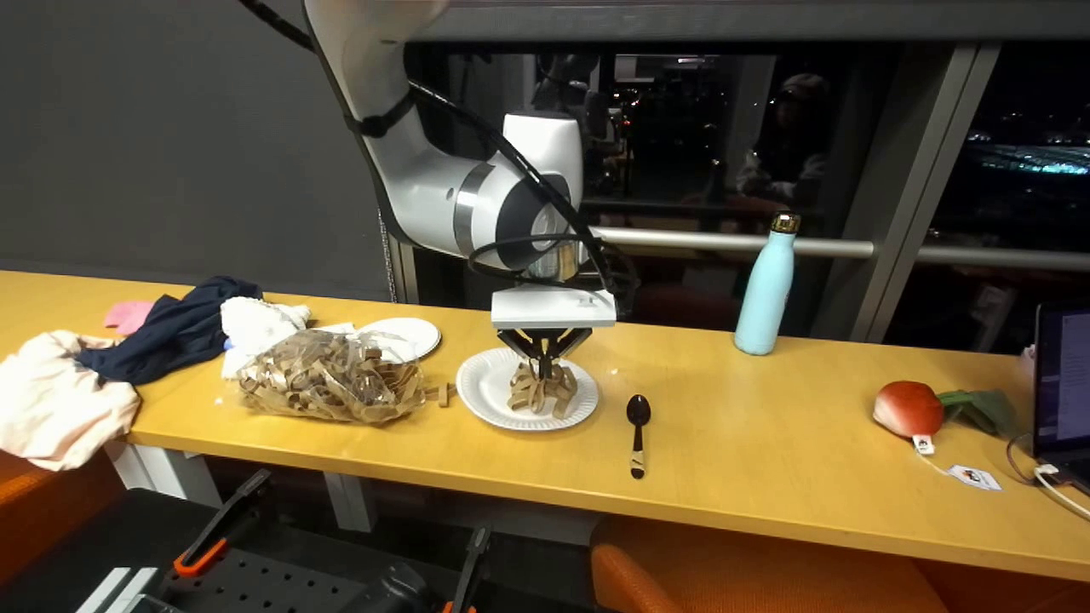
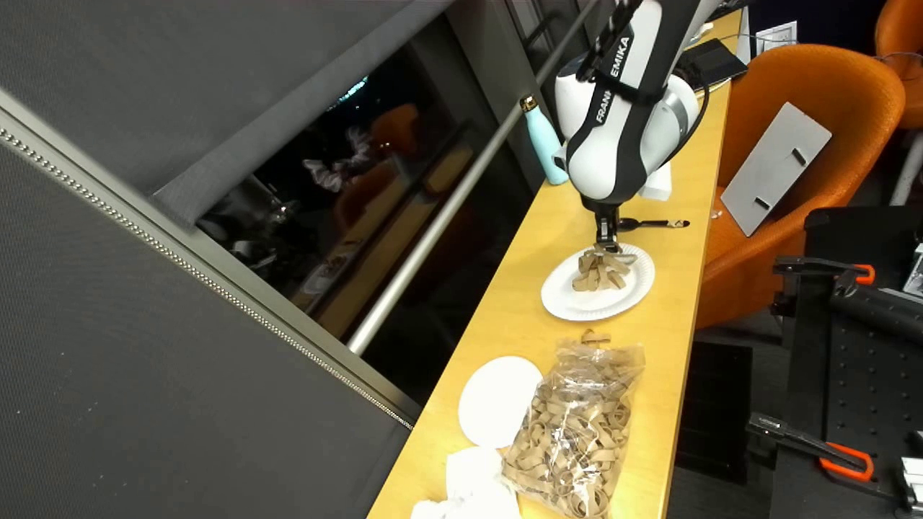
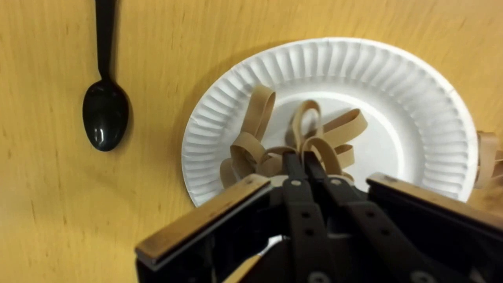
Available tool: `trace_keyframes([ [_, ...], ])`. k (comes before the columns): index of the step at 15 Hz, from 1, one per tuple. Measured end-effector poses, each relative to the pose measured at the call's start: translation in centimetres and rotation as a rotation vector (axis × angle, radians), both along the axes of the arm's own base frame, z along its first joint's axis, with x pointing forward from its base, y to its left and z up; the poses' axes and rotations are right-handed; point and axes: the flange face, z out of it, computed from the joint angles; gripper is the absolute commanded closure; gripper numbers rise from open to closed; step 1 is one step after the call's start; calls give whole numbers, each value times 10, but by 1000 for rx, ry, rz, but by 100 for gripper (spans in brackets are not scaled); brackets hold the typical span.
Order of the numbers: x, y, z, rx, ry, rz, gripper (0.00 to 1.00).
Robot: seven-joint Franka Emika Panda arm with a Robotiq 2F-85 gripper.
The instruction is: Remove the rubber bands from the plastic bag and put them on the plate on the right
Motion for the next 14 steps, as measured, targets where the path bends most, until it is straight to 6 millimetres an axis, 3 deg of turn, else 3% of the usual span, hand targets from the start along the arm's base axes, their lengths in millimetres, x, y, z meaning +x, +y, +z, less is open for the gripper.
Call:
trace_keyframes([
  [2,9,-3,-11,4,0,-1,99],
  [3,13,-3,-16,6,0,-1,70],
  [5,18,-2,-20,10,-2,2,62],
  [12,24,25,-17,44,-13,36,11],
  [14,24,34,-12,51,-18,49,0],
])
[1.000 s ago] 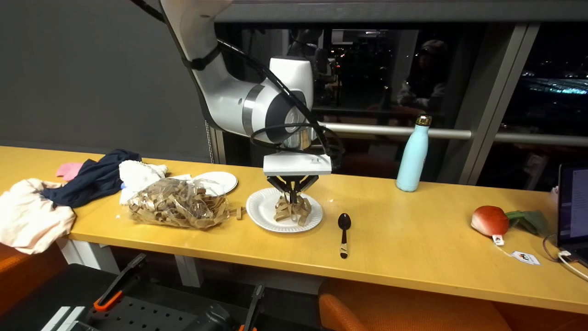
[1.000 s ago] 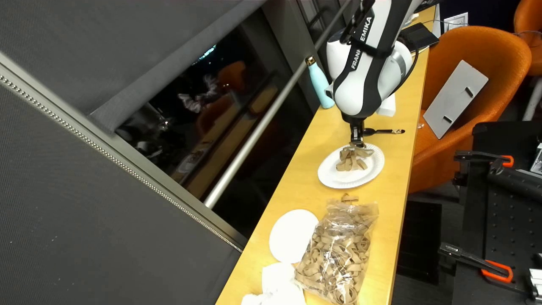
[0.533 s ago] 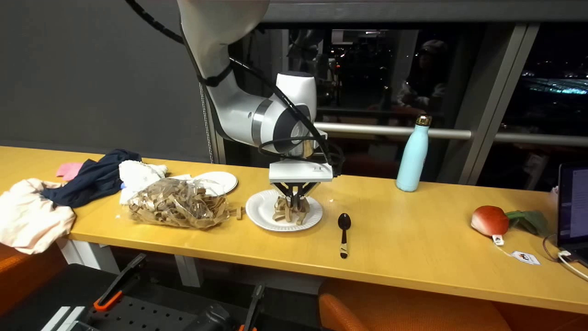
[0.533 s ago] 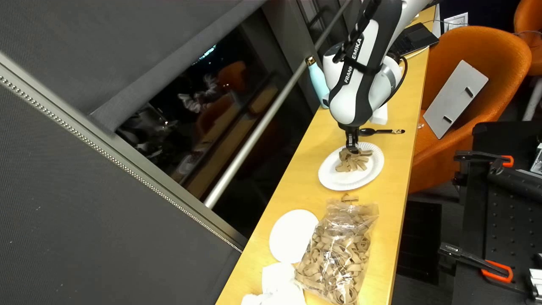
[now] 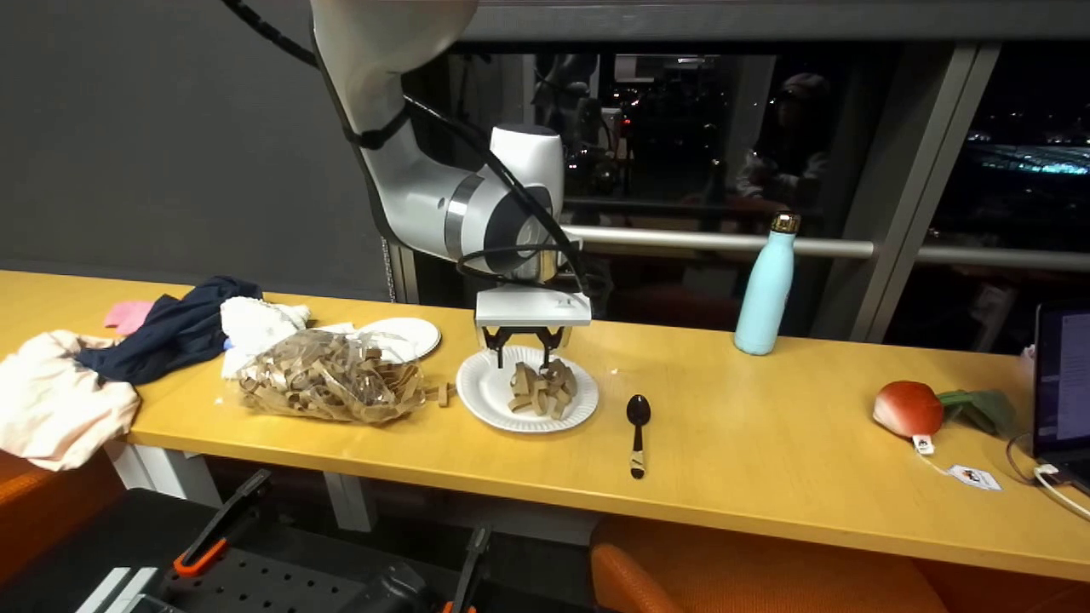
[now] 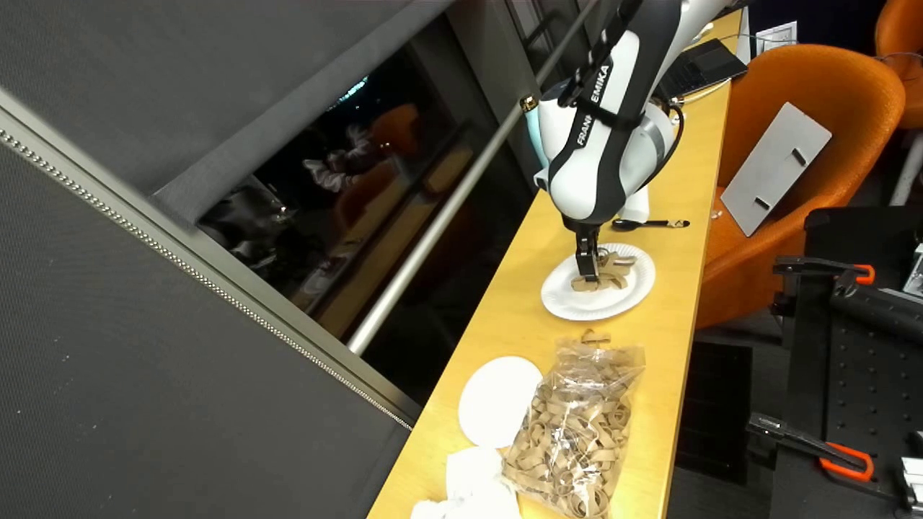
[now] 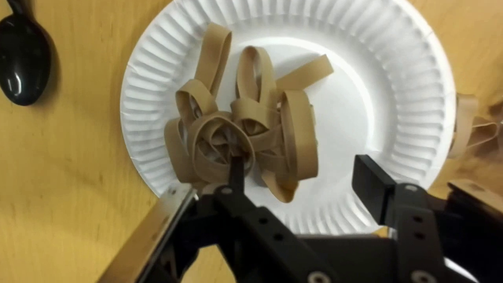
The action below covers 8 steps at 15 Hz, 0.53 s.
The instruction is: Remove the rubber bands from the plastic bag and put them on the plate on the right
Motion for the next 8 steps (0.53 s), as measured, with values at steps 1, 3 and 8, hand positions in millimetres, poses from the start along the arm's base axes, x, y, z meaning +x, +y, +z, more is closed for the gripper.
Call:
trace_keyframes([
  [1,0,4,3,2,-2,5,0],
  [3,-5,9,10,4,0,14,0],
  [8,-35,20,24,10,77,11,0],
])
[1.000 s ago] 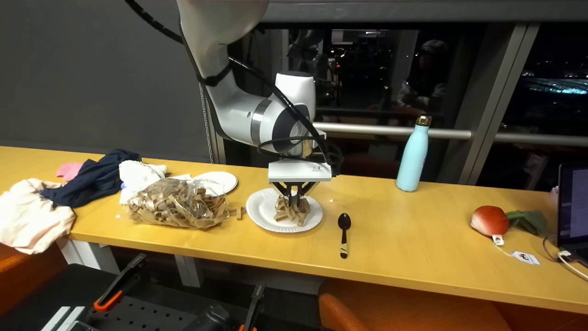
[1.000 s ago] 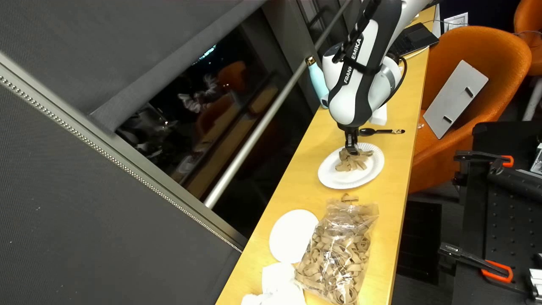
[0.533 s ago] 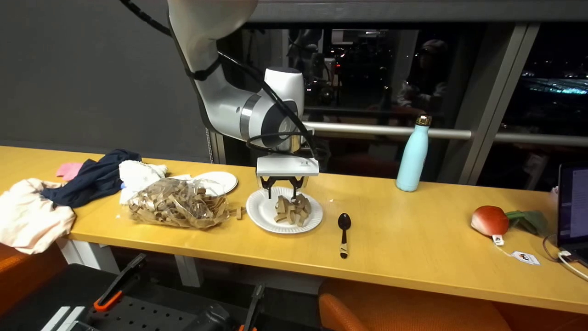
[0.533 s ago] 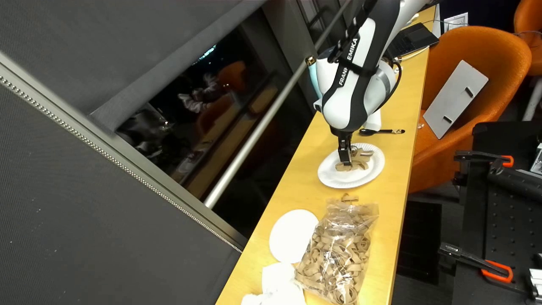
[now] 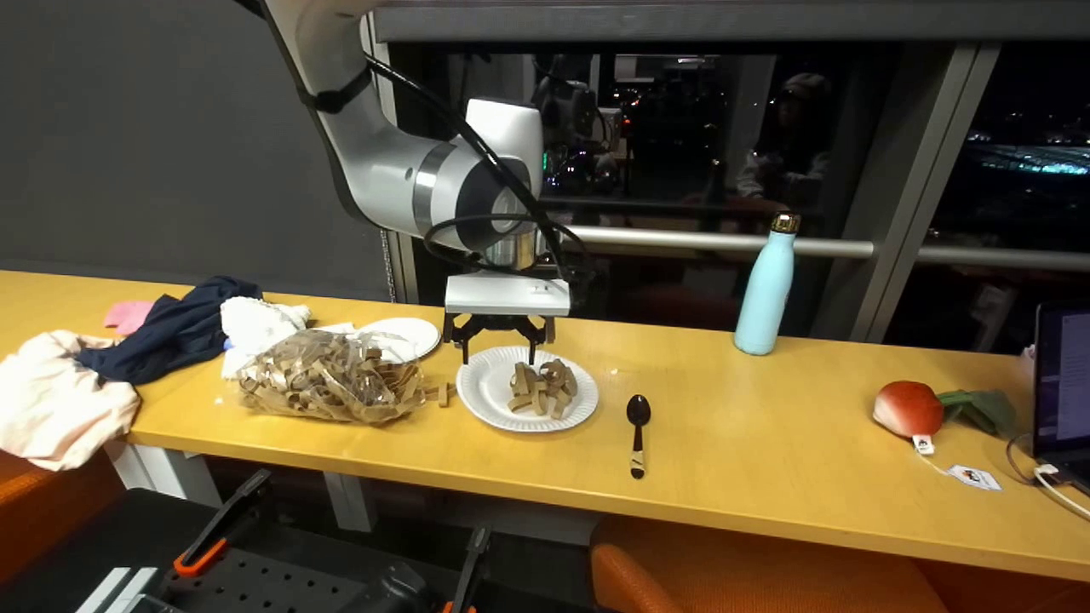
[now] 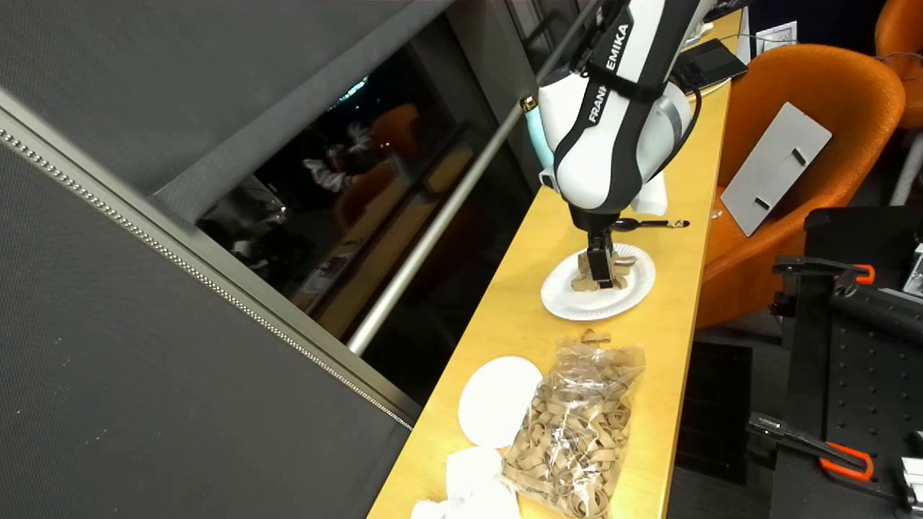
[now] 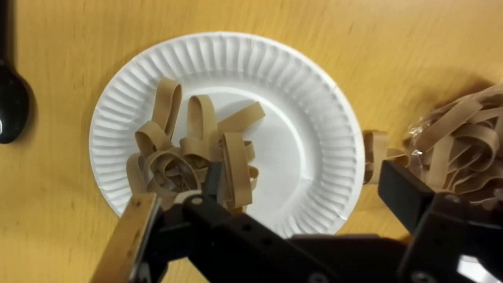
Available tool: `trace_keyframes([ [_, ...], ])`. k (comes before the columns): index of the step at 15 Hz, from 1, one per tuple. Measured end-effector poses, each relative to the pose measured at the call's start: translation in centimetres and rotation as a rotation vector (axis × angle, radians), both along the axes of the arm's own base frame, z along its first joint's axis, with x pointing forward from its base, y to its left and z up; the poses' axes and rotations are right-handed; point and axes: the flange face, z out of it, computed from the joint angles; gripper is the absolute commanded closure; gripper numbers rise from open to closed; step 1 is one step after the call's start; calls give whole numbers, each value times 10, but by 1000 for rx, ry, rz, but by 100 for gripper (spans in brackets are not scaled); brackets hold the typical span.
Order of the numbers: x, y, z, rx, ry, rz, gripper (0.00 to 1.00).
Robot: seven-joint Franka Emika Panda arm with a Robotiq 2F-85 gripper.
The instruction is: Remove the rubber bands from the plastic bag and put them on the plate on the right
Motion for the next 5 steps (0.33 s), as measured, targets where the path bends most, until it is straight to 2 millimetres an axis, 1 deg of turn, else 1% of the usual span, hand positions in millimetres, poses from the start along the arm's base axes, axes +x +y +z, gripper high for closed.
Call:
trace_keyframes([
  [5,-25,10,12,-6,21,-36,0],
])
